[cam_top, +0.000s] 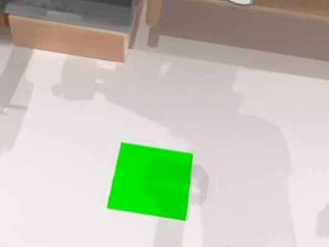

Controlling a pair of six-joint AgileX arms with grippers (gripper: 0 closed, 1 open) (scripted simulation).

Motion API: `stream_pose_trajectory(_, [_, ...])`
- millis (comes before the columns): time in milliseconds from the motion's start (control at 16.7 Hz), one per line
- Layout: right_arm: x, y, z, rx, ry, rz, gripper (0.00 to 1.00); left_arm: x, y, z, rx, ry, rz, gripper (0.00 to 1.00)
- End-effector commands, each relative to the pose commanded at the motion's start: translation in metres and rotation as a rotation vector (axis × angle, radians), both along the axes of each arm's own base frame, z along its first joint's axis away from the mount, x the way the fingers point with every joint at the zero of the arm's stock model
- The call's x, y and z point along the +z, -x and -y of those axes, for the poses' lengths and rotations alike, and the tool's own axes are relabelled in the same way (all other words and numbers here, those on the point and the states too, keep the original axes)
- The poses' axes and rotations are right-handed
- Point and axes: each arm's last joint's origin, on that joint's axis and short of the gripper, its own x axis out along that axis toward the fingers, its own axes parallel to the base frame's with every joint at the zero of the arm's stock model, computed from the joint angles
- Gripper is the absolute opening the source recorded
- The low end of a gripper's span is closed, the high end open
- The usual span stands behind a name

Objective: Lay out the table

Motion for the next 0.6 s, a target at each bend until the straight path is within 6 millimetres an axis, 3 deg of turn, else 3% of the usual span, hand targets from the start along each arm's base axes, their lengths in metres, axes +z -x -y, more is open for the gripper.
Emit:
stream_pose_trajectory(300, [0.000,0.000,0.000,0.000,0.000,0.000,1.00,-0.031,0.029,0.111,-0.087,0.028,-0.070,0.00])
stream_pose_trajectory(600, [0.000,0.000,0.000,0.000,0.000,0.000,1.00,-0.070,0.084,0.207,-0.184,0.014,-0.148,0.00])
